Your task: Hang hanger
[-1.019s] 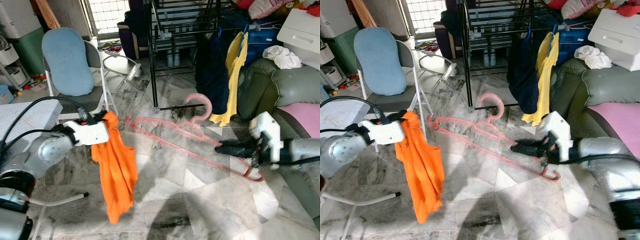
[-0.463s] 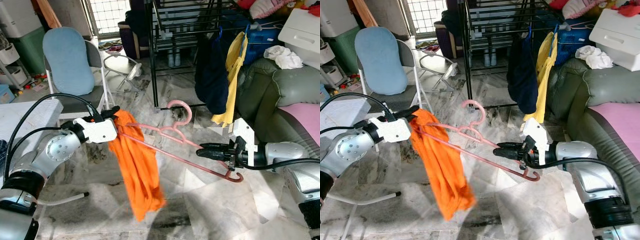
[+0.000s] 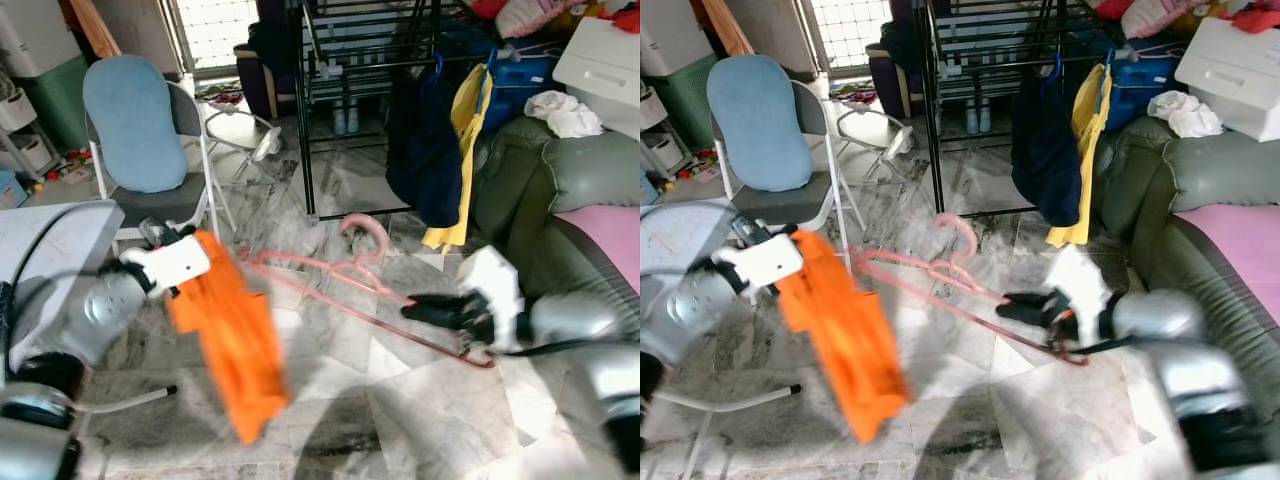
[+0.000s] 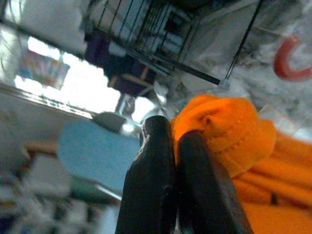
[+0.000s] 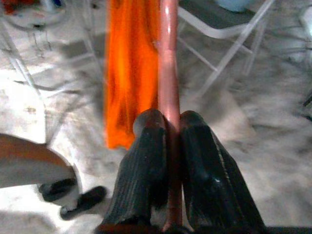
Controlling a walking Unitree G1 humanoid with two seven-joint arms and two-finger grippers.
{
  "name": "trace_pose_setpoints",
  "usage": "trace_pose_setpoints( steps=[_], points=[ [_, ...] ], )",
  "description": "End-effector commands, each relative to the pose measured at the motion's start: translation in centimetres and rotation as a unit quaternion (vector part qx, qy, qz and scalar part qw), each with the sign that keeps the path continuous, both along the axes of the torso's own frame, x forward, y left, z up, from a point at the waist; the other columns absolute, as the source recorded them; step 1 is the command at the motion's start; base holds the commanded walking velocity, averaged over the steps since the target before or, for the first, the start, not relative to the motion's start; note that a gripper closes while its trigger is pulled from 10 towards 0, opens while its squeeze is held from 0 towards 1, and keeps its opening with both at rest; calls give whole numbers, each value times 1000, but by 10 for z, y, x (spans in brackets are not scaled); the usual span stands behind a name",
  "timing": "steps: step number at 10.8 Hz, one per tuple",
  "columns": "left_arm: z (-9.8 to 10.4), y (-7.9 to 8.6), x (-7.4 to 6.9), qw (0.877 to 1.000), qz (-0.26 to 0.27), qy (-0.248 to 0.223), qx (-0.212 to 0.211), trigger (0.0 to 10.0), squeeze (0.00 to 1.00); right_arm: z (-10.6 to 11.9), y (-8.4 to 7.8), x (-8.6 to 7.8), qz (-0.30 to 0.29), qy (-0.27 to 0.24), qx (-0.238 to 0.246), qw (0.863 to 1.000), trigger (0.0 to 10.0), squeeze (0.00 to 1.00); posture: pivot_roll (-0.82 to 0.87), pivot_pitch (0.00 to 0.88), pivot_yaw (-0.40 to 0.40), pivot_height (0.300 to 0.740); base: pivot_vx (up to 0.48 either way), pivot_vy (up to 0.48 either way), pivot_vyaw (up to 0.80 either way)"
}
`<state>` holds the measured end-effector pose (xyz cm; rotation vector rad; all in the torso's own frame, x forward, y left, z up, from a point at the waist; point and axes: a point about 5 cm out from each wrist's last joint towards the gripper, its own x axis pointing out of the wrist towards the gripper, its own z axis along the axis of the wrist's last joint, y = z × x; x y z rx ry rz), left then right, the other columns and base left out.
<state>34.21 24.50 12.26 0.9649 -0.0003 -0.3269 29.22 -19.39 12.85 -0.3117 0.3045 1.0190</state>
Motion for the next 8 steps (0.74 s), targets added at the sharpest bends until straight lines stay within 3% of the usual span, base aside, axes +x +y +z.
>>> trace_pose_setpoints(
  steps=[1,3,4,6,8],
  points=[
    [-8,4,-4,998,31,13,-58,10000,0,-8,5,3,-20,-23,-14,999,10000,0,-73,0,83,740,0,0,0],
    [-24,-11,-11,984,44,27,-172,10000,0,-17,18,18,-95,-82,0,992,10000,0,-68,0,82,740,0,0,0],
    [-25,-15,-10,980,47,26,-192,10000,0,-14,22,27,-113,-111,3,987,10000,0,-64,0,90,740,0,0,0],
    [-22,-29,-5,969,31,38,-243,10000,0,-4,35,60,-167,-128,25,977,10000,0,-66,0,105,740,0,0,0],
    [-9,-36,5,941,25,51,-334,10000,0,-5,52,74,-170,-125,14,977,10000,0,-32,0,87,740,0,0,0]
  ],
)
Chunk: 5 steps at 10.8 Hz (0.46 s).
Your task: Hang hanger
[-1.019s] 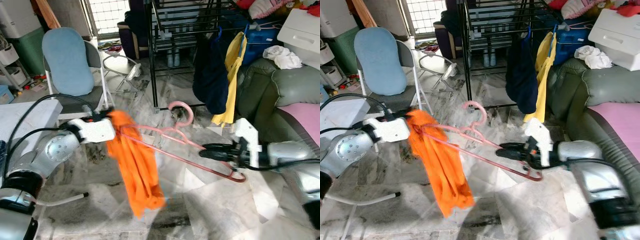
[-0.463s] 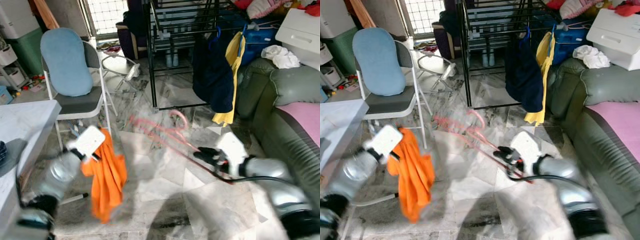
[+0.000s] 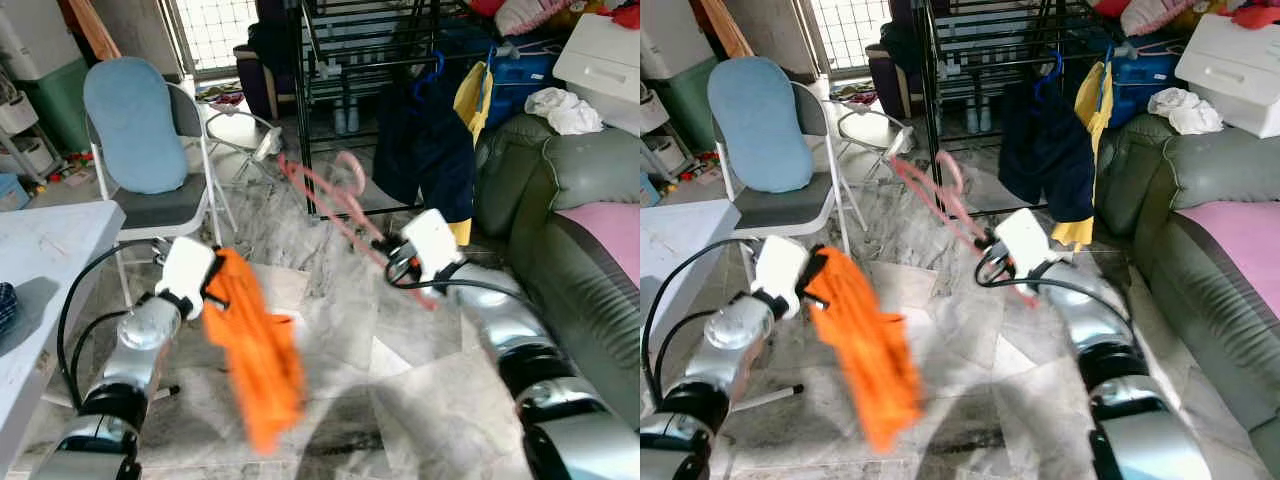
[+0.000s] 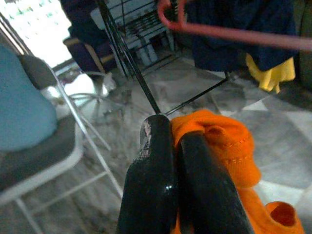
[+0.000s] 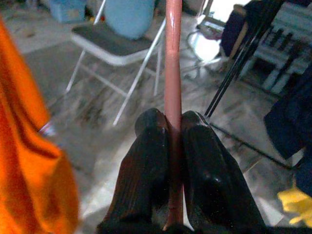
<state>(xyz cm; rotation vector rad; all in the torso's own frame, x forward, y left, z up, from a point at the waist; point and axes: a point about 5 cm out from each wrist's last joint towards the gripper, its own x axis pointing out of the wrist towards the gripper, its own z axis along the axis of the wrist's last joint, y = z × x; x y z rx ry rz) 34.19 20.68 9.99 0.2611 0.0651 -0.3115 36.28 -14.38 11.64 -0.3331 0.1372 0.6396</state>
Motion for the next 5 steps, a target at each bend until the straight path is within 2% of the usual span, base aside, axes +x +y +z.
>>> trace_pose_setpoints(
  steps=[1,2,3,4,5],
  points=[
    [13,3,6,999,14,-7,-28,10000,0,6,8,3,9,-17,2,1000,10000,0,-20,0,78,740,0,0,0],
    [5,2,2,998,29,14,-56,10000,0,5,12,2,2,-20,26,999,10000,0,-14,0,75,740,0,0,0],
    [-4,1,-4,994,60,29,-89,10000,0,2,11,1,-20,-20,43,999,10000,0,-20,1,77,740,0,0,0],
    [-11,-4,-11,991,66,34,-113,10000,0,-3,10,-3,-36,-10,69,997,10000,0,-33,4,75,740,0,0,0],
    [-21,-17,-23,988,72,33,-133,10000,0,-16,4,-17,-54,0,83,995,10000,0,-48,15,71,740,0,0,0]
  ],
)
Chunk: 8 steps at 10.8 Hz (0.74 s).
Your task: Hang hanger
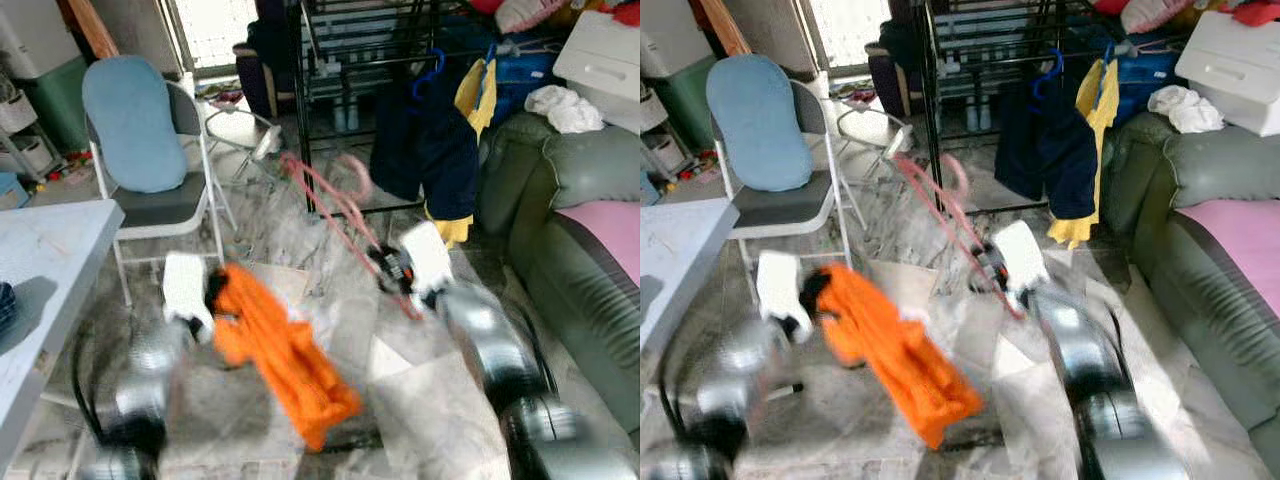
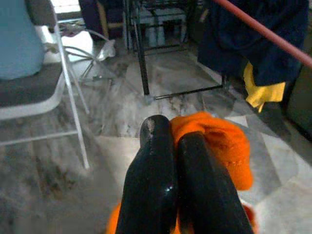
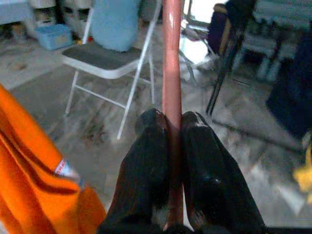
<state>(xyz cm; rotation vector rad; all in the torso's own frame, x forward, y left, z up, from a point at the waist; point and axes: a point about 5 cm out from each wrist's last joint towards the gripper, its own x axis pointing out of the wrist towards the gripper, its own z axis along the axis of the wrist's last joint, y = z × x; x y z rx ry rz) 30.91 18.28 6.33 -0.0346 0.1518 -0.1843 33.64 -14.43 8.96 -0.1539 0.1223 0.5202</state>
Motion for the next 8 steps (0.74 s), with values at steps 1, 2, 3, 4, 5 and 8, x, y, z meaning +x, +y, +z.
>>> trace_pose_setpoints(
  steps=[1,2,3,4,5,8],
  points=[
    [10,2,2,999,23,-24,0,10000,0,-7,-3,-8,-36,16,25,999,10000,0,-66,22,73,740,0,0,0],
    [8,2,-2,999,41,-20,-10,10000,0,-21,-3,-22,-48,37,33,998,10000,0,-73,28,77,740,0,0,0],
    [7,2,-4,998,52,-17,-20,10000,0,-32,0,-38,-36,52,31,998,10000,0,-79,33,80,740,0,0,0],
    [11,1,-4,999,43,-24,-15,10000,0,-33,3,-49,-2,55,29,998,10000,0,-79,33,80,740,0,0,0],
    [21,1,1,999,28,-30,2,10000,0,-23,-1,-56,59,50,16,997,10000,0,-85,38,87,740,0,0,0],
    [36,4,19,995,-8,-36,95,10000,0,9,-26,-69,223,65,-86,969,10000,0,-93,41,96,740,0,0,0]
  ],
)
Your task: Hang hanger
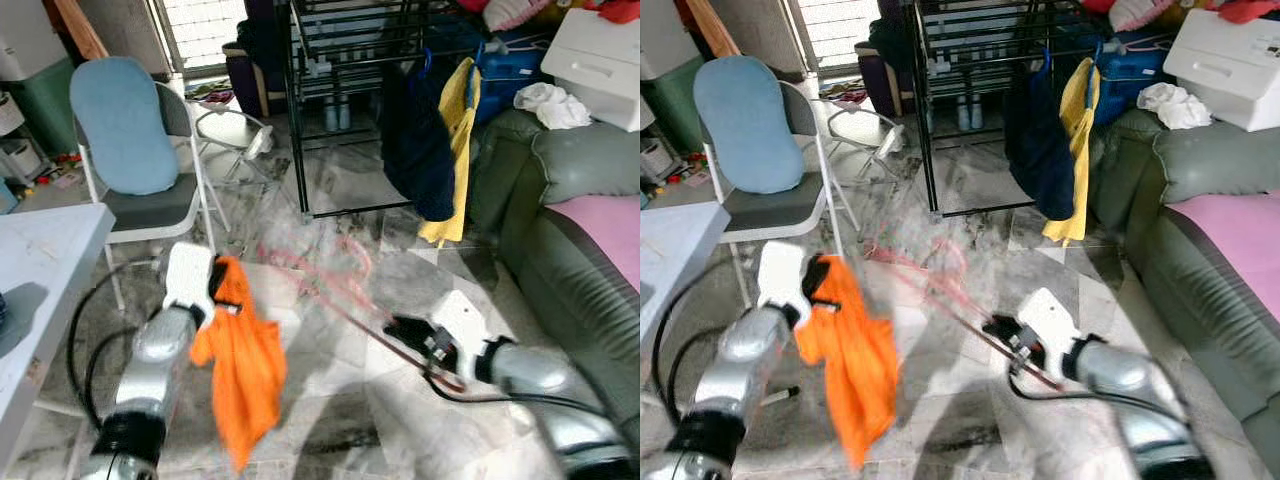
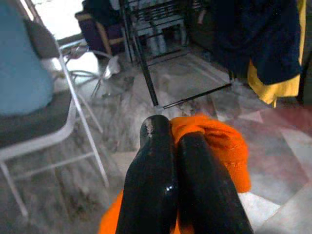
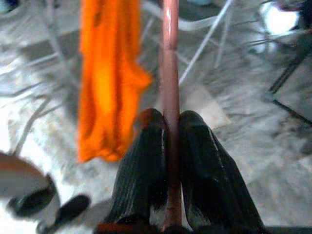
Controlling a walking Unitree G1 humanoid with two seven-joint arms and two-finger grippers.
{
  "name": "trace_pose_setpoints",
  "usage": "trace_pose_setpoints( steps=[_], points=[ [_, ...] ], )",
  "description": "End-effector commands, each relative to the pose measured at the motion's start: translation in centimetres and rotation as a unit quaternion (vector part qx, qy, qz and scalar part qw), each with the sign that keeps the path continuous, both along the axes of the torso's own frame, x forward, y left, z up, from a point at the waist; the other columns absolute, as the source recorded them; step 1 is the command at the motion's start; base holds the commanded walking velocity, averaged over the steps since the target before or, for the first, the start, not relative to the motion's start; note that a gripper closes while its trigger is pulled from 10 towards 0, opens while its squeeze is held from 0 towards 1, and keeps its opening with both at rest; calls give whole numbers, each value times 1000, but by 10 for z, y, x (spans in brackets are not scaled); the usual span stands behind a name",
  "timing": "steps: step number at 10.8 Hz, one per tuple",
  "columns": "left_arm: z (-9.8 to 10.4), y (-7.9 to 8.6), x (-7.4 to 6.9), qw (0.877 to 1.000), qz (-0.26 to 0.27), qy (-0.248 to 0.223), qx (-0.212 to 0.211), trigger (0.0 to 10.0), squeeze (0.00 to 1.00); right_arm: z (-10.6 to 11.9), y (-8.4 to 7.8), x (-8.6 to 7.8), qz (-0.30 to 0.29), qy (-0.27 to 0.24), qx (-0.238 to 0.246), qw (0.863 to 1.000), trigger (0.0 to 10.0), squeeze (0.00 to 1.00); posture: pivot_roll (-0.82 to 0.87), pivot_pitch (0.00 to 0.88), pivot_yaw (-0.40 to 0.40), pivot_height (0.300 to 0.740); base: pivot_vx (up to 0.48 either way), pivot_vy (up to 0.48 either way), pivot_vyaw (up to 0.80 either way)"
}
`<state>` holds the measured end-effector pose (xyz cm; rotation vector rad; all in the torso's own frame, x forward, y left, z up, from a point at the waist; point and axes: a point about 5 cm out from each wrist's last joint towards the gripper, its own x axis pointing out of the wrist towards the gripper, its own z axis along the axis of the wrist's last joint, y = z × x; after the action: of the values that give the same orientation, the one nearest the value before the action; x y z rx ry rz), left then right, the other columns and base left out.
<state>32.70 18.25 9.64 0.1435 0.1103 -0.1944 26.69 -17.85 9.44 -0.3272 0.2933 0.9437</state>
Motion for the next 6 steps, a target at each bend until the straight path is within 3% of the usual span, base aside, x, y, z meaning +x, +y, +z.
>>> trace_pose_setpoints(
  steps=[1,2,4,6],
  points=[
    [7,4,4,1000,-2,-12,23,10000,0,10,5,-2,38,4,4,999,10000,0,-93,40,97,740,0,0,0],
    [14,-2,7,998,-34,-26,56,10000,0,17,2,-6,68,27,5,997,10000,0,-90,40,99,740,0,0,0],
    [16,0,9,992,-48,-36,109,10000,0,21,3,-11,102,50,0,994,10000,0,-84,38,100,740,0,0,0],
    [20,7,10,991,-36,-47,120,10000,0,22,0,-14,110,64,-9,992,10000,0,-85,39,101,740,0,0,0]
  ],
)
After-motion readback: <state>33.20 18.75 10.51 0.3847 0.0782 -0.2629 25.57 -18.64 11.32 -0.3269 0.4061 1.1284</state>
